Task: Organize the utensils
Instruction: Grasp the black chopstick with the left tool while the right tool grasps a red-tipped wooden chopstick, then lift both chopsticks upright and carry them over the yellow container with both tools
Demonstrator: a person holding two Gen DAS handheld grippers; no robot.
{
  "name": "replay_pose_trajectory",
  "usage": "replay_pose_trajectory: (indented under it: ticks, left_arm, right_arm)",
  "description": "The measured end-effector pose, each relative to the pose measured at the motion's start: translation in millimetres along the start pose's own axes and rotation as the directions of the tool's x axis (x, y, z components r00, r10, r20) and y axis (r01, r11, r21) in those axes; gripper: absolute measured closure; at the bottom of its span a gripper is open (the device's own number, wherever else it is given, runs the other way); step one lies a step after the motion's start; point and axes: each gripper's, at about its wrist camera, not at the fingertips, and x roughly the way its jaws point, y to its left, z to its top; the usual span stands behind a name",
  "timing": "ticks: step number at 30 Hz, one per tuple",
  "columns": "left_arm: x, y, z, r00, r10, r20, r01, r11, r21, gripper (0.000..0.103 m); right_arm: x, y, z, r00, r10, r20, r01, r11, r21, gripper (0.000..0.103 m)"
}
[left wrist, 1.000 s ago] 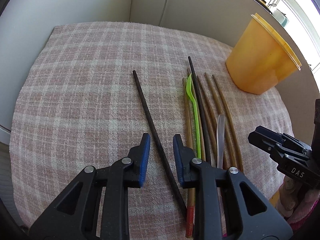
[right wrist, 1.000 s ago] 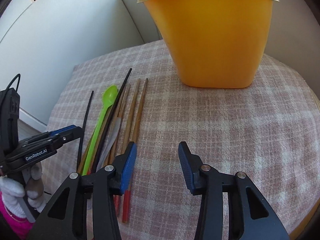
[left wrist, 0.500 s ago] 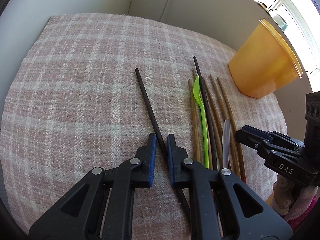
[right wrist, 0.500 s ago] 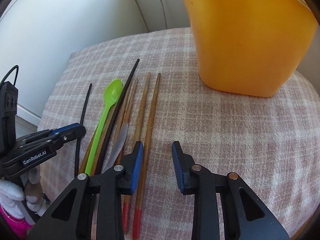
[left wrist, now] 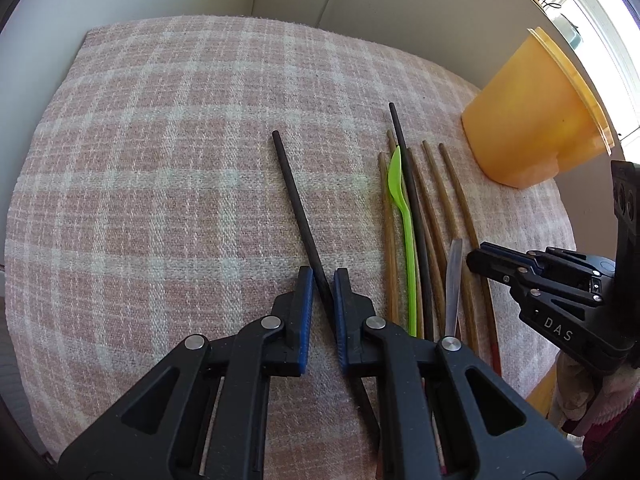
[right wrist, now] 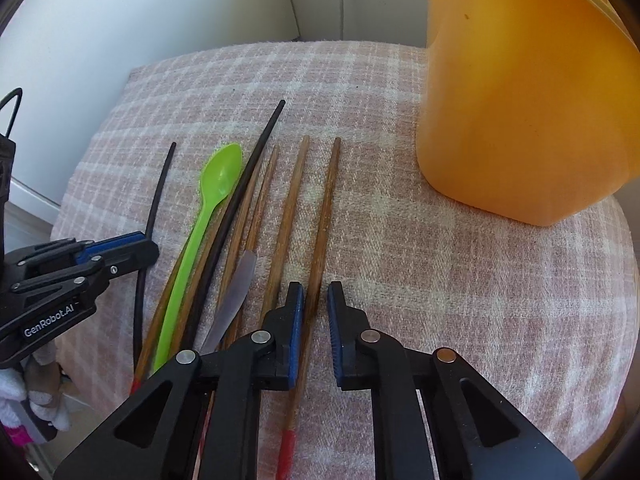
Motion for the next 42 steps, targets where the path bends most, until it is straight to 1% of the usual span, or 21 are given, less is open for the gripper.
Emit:
replay_pose_trajectory:
  ticks: [2, 4, 8, 10, 13, 18, 20, 23, 29, 33, 35, 36, 37, 42]
  left_arm:
    - [-4, 6, 1, 1.000, -0.008, 0.008, 0.008, 1.000, -0.011, 0.095]
    - [-8, 9, -1, 1.000, -0.001, 0.022, 0.001, 1.000, -0.009, 0.095]
    - [-20, 19, -4, 0.999, -0.011, 0.038, 0.012, 1.000, -0.014, 0.096]
    - [-31, 32, -7, 0.998, -0.022, 0.062, 0.024, 0.999, -0.027, 0.096]
    - [-50, 39, -10, 0.993, -0.041, 0.111, 0.045, 0.998, -0.037, 0.097]
    - [-86, 51, -12, 0.979, -0.055, 0.196, 0.063, 0.998, -0.031, 0.099]
    - [-102, 58, -14, 0.973, -0.067, 0.222, 0.075, 0.997, -0.030, 0.099]
    - [-125, 60, -18, 0.960, -0.067, 0.272, 0.070, 0.998, 0.000, 0.100]
    - [-147, 42, -23, 0.935, -0.098, 0.342, 0.093, 0.995, 0.030, 0.100]
    - [-163, 32, -25, 0.918, -0.107, 0.382, 0.089, 0.994, 0.065, 0.100]
    - [-168, 22, -24, 0.910, -0.108, 0.400, 0.079, 0.993, 0.089, 0.100]
    - [-162, 6, -19, 0.908, -0.112, 0.404, 0.079, 0.992, 0.096, 0.100]
    - [-165, 4, -19, 0.905, -0.121, 0.408, 0.086, 0.991, 0.104, 0.100]
    - [-178, -15, -9, 0.883, -0.152, 0.445, 0.097, 0.985, 0.143, 0.100]
  right_arm:
    - [1, -4, 3, 1.000, 0.018, -0.025, -0.018, 1.000, 0.012, 0.097]
    - [1, -9, 4, 0.999, 0.034, -0.038, -0.033, 0.999, 0.024, 0.098]
    - [-4, -15, 1, 0.998, 0.056, -0.030, -0.054, 0.998, 0.038, 0.098]
    - [-9, -19, -1, 0.997, 0.081, -0.018, -0.080, 0.996, 0.050, 0.098]
    - [-20, -22, -4, 0.995, 0.100, 0.013, -0.101, 0.994, 0.050, 0.098]
    - [-34, -25, -8, 0.989, 0.131, 0.071, -0.135, 0.990, 0.050, 0.098]
    - [-40, -25, -11, 0.987, 0.127, 0.099, -0.131, 0.991, 0.038, 0.098]
    - [-55, -32, -19, 0.978, 0.149, 0.145, -0.155, 0.988, 0.028, 0.098]
    - [-81, -37, -25, 0.953, 0.172, 0.248, -0.180, 0.984, 0.008, 0.098]
    - [-101, -38, -28, 0.938, 0.168, 0.305, -0.173, 0.985, -0.011, 0.098]
    - [-111, -39, -30, 0.928, 0.162, 0.335, -0.164, 0.986, -0.022, 0.098]
    - [-117, -39, -29, 0.923, 0.158, 0.351, -0.159, 0.987, -0.027, 0.098]
    - [-122, -38, -29, 0.918, 0.155, 0.365, -0.155, 0.988, -0.029, 0.098]
    - [-150, -52, -28, 0.887, 0.147, 0.439, -0.149, 0.988, -0.029, 0.098]
